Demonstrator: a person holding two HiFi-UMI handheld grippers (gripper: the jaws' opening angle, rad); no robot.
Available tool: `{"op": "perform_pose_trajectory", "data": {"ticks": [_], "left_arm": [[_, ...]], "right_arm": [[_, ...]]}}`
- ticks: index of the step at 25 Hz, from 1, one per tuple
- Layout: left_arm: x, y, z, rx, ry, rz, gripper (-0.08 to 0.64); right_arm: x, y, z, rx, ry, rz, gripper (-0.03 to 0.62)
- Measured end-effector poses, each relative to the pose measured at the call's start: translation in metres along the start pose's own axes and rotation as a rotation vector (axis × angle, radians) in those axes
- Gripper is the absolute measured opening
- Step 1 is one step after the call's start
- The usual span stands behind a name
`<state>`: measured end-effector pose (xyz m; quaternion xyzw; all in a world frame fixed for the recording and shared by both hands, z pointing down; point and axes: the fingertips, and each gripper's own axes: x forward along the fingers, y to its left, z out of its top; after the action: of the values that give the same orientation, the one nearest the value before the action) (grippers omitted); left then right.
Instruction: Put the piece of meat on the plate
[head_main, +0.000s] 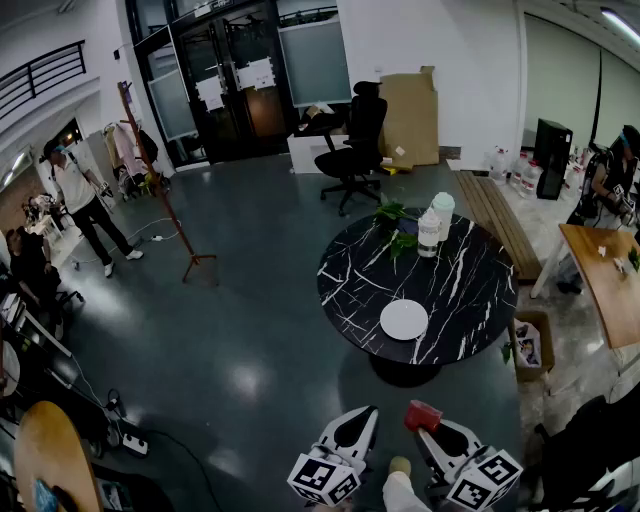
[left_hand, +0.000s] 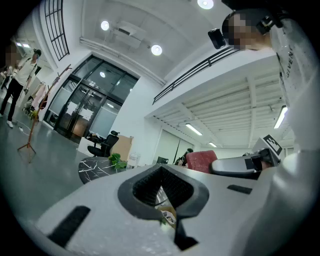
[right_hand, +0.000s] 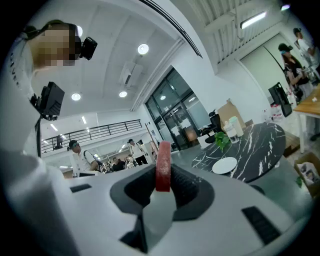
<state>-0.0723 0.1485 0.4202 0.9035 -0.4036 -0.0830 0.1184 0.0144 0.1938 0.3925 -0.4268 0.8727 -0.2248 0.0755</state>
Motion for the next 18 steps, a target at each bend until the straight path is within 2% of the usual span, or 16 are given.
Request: {"op": "perform_pose_trajectory", "data": {"ticks": [7,18], "left_arm": [[0.078,0.035,0.007,0.022,-0.037,0.041,0.008],[0.144,0.061,-0.005,0.017,-0.013,0.104,0.008]], "right_arm": [[0.045,-0.061,0.032,-0.054,0.033,0.032,0.087],[0.071,-0.131,0.053,-0.022,0.064,0.037,0.087]]}}
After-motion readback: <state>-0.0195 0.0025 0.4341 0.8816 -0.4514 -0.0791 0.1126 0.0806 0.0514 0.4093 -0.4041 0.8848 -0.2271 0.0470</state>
